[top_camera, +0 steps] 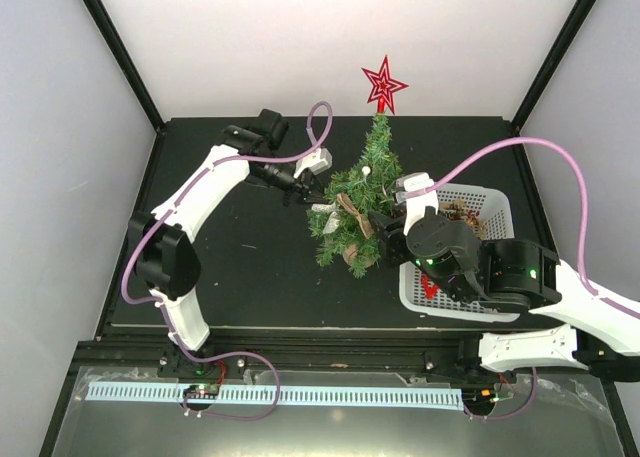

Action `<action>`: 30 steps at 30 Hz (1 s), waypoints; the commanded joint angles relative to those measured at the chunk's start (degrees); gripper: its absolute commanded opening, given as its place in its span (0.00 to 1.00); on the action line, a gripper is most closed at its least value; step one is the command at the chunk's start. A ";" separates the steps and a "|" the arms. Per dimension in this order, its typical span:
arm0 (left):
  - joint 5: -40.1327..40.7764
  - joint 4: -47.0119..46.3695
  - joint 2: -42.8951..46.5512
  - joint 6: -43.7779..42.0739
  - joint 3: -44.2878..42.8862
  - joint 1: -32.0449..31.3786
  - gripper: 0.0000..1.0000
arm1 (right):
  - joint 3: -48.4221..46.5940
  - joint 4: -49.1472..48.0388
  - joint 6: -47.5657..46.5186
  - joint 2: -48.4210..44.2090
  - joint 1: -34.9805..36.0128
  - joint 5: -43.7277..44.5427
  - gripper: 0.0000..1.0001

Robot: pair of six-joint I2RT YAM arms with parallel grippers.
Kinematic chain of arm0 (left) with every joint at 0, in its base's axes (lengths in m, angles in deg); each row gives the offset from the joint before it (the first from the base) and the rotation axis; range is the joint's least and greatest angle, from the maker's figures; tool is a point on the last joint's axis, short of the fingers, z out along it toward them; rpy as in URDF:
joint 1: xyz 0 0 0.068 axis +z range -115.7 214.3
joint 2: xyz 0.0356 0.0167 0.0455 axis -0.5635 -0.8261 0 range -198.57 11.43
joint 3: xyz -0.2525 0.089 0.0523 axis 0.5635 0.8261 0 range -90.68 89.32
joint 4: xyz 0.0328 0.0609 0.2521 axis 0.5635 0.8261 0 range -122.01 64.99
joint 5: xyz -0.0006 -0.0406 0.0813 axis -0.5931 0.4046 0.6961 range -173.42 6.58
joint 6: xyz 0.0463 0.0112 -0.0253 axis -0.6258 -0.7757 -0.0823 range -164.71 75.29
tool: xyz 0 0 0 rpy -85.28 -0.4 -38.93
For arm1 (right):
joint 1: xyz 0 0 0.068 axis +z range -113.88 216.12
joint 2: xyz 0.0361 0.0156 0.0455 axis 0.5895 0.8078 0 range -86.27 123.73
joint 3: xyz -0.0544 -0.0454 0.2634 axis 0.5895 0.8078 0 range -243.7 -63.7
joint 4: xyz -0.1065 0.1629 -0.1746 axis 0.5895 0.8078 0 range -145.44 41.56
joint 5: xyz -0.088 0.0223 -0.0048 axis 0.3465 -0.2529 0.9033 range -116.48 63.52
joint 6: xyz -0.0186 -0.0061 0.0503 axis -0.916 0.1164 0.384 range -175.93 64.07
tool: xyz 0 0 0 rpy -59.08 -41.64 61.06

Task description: Decorate the small christmas tree

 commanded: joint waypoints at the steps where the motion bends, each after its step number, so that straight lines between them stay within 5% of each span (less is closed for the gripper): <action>1: 3.15 -5.56 1.49 3.40 0.76 -0.47 0.03 | 0.39 -1.03 1.00 -0.82 0.23 0.52 0.45; 16: 4.42 -9.47 5.68 5.19 4.63 -1.42 0.21 | 0.86 -1.96 0.69 -0.86 0.27 0.16 0.46; 30: 9.68 -10.73 9.79 5.43 7.47 -0.61 0.65 | 2.63 -1.87 1.78 -3.23 0.26 0.84 0.46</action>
